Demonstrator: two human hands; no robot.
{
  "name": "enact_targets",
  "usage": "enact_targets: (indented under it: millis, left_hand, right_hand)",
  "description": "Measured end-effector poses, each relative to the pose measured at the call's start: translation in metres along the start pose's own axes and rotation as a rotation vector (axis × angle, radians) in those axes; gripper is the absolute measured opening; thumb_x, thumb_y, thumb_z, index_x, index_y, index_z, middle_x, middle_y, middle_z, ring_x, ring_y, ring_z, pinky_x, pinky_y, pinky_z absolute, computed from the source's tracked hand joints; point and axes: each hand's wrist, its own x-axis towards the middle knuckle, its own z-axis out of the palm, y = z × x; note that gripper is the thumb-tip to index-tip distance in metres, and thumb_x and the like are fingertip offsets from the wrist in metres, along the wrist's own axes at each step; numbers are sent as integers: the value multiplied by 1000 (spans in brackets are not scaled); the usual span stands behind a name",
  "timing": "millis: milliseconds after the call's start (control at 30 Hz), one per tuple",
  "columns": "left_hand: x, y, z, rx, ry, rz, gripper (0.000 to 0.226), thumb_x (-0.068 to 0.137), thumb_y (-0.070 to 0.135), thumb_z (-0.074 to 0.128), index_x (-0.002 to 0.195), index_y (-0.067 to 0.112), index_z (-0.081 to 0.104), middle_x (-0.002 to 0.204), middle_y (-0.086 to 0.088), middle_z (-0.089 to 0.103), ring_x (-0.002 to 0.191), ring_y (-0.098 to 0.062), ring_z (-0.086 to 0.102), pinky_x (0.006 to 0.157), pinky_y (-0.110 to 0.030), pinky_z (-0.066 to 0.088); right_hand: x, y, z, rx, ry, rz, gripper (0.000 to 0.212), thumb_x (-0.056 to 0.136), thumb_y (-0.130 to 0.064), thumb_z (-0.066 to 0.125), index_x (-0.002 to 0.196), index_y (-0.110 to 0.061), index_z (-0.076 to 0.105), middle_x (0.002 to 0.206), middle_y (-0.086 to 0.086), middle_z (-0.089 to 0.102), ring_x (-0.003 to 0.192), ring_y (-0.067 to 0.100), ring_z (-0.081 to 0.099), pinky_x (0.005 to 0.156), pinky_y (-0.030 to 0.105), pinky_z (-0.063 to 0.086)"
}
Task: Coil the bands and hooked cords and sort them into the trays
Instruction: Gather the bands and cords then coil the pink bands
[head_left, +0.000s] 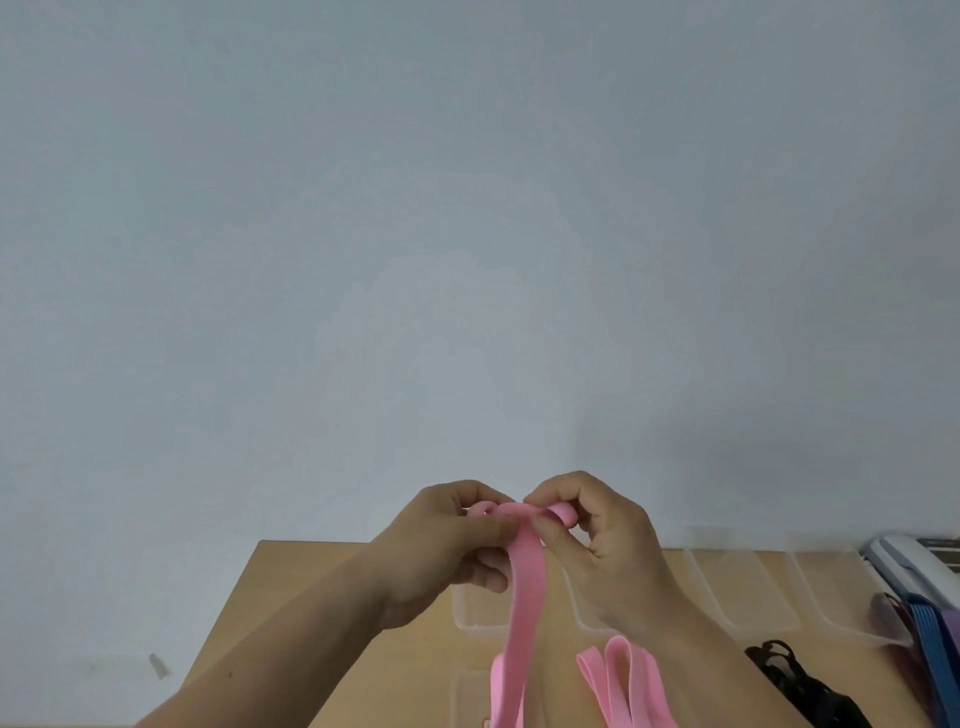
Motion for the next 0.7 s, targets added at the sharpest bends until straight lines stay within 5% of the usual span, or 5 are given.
enact_targets:
  millis: [133, 300, 500, 567, 700]
  left_hand:
    - [1, 0, 2, -115, 45, -23, 34, 87, 22, 64, 104, -7, 64, 108, -34, 66, 92, -43, 63, 85, -51, 54]
    - [-1, -2, 2, -136, 132, 1, 33, 70, 14, 83, 96, 2, 67, 102, -34, 69, 102, -55, 62, 97, -63, 47]
    - [2, -8, -2, 55, 213, 168, 10, 82, -2, 75, 87, 6, 73, 92, -23, 73, 82, -33, 71, 81, -50, 57]
    - [2, -10, -2, 77, 205, 218, 8, 84, -3, 73, 89, 4, 71, 84, -16, 75, 77, -26, 73, 70, -36, 59]
    - [0, -10, -2, 57, 154, 230, 11, 84, 0, 74, 94, 2, 68, 89, -17, 76, 85, -29, 75, 73, -28, 58]
  right_hand:
    - [1, 1, 2, -44, 7, -57, 19, 86, -17, 67, 94, -34, 64, 93, -12, 68, 87, 16, 65, 76, 22, 53]
    - [1, 0, 6, 97, -14, -20, 18, 84, -19, 69, 89, -35, 65, 95, -8, 70, 90, 17, 67, 76, 22, 55]
    - [1, -3, 5, 400, -105, 215, 25, 74, -34, 77, 97, -31, 67, 94, 1, 70, 78, 15, 66, 69, 26, 54]
    - [2, -6, 6, 437, -119, 290, 23, 78, -39, 78, 98, -32, 69, 87, 0, 71, 71, 15, 66, 65, 23, 52]
    - [3, -12, 4, 452, -139, 309, 15, 81, -33, 75, 91, -22, 74, 71, 1, 70, 59, 15, 62, 58, 22, 50]
